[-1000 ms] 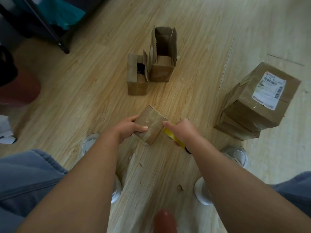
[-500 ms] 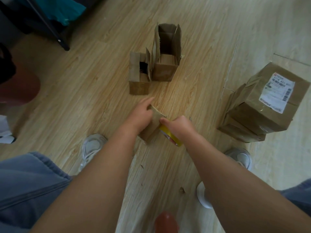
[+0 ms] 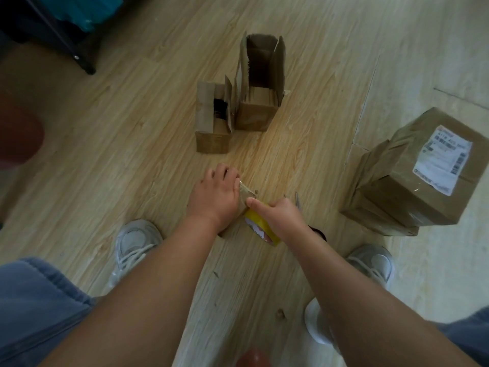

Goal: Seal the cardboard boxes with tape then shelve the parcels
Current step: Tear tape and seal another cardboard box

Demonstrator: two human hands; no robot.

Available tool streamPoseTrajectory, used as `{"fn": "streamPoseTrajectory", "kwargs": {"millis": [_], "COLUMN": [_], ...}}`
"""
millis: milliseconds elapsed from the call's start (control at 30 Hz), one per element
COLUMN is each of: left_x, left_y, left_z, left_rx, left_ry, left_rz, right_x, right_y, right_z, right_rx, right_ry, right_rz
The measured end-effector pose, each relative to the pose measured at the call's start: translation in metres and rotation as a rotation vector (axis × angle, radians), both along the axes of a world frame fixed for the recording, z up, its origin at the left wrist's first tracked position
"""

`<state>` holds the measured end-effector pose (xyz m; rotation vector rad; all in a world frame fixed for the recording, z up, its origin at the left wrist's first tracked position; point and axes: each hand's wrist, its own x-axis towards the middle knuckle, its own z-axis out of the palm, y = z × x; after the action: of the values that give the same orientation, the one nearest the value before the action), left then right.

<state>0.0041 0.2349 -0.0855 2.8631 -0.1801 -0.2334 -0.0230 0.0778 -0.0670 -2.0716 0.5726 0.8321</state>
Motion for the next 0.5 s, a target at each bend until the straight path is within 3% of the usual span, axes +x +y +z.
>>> {"fn": "streamPoseTrajectory", "kwargs": {"millis": [233,500], "left_x": [0.002,-0.003], "left_y": [-0.002,-0.011], "left_z": [0.007,0.011], "left_rx": [-0.07,0.098], "left_ry": [0.106,0.146], "left_rz": [0.067,0.11], "right_x": [-0.001,-0.014], "right_y": [0.0,-0.002], "right_z": [0.003,0.008], "right_rx": [-0.038,0.017], "right_ry": [-0.02,-0.115], "right_rz": [0.03,0.04]}}
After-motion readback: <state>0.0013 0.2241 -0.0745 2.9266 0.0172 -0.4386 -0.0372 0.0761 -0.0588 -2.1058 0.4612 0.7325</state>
